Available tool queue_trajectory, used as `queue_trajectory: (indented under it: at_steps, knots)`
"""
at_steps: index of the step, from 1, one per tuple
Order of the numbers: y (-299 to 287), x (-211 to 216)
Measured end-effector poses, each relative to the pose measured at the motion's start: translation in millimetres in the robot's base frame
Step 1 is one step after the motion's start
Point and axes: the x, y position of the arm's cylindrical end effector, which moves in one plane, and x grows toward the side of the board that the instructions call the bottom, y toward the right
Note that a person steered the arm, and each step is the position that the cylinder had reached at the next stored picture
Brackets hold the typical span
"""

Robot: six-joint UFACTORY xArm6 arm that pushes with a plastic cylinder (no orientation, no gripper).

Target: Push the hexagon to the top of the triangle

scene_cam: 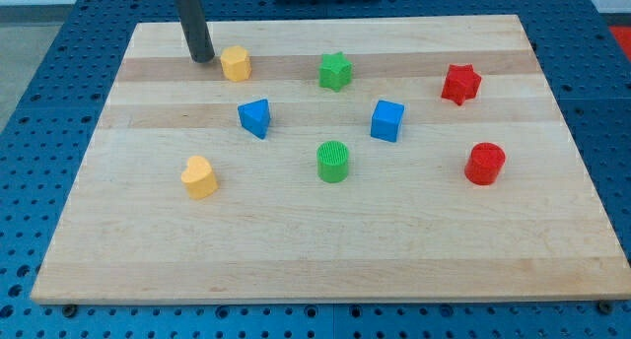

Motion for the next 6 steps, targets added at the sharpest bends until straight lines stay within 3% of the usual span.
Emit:
queue_trajectory:
  at_steps: [6]
  knots:
    - [31, 12]
